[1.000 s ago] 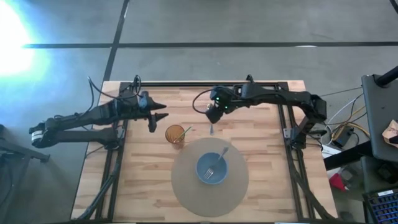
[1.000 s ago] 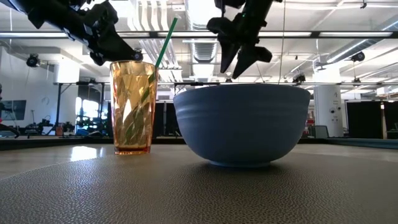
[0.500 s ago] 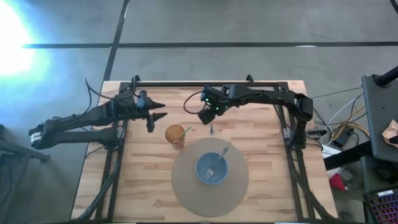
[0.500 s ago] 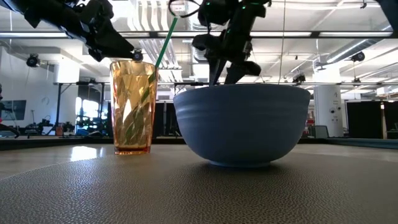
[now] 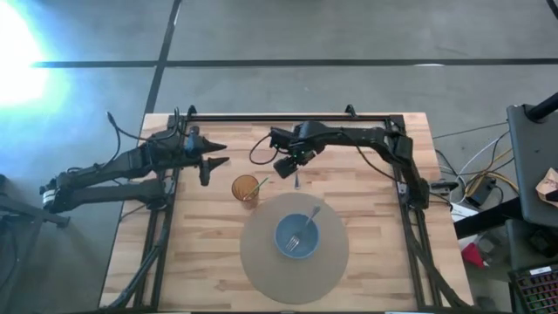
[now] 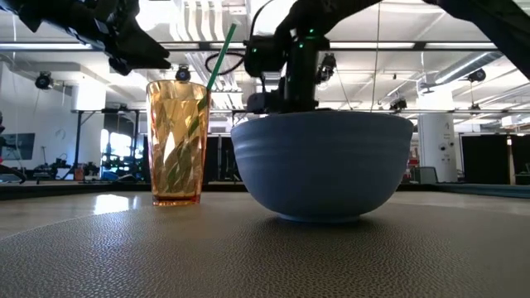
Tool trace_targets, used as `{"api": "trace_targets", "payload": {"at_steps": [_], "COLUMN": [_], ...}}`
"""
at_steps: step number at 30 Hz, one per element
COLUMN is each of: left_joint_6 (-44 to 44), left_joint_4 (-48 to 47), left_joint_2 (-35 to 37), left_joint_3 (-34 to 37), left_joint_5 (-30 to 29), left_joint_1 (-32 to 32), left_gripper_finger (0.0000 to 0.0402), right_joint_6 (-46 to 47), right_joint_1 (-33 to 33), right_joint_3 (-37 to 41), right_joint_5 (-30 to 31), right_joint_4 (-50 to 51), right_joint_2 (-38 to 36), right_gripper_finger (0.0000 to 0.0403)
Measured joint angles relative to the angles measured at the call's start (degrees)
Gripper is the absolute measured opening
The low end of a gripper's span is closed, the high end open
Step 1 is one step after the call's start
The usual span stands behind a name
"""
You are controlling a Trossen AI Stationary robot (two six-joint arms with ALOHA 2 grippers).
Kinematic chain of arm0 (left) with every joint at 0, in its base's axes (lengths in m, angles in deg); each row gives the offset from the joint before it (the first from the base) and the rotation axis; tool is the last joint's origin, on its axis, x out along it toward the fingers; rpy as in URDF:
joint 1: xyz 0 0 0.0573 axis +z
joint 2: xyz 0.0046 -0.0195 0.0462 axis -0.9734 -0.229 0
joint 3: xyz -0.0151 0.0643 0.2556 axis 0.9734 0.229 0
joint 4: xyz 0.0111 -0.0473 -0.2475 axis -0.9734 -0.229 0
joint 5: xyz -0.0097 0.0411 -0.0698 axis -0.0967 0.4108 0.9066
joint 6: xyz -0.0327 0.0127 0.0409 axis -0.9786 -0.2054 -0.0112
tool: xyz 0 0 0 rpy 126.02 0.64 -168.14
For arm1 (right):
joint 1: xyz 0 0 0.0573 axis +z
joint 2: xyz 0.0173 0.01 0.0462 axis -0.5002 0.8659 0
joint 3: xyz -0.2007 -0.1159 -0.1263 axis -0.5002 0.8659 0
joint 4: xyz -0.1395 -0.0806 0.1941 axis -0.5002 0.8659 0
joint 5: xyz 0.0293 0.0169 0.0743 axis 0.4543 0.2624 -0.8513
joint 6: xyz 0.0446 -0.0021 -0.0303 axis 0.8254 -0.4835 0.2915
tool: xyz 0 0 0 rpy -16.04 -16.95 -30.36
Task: Pick & Place Utensil
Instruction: Put the silver spoon into the blue bowl
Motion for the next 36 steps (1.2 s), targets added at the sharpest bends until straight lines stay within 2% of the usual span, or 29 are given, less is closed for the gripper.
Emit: {"api": "trace_targets", "payload": {"at_steps": [10,19,36], "left_joint_6": [0.1,0.2,0.2], "left_joint_4": [-0.9,-0.9,-1.0], "left_joint_2": [1.1,1.1,1.0], "left_joint_3": [0.0,0.0,0.0], "left_joint_5": [0.0,0.0,0.0], "left_joint_1": [0.0,0.0,0.0], "left_gripper_finger": [0.0193,0.0193,0.0193], "right_joint_6": [2.6,5.2,7.5], "right_joint_1": [-0.1,-0.3,-0.1], "right_joint_3": [-0.5,0.3,3.9], "right_joint_5": [0.2,4.5,5.1], "right_joint_4": [-0.2,-0.9,-5.5], "right_joint_2": [2.8,2.8,2.8], "right_gripper_finger": [0.0194,0.0194,0.0194]}}
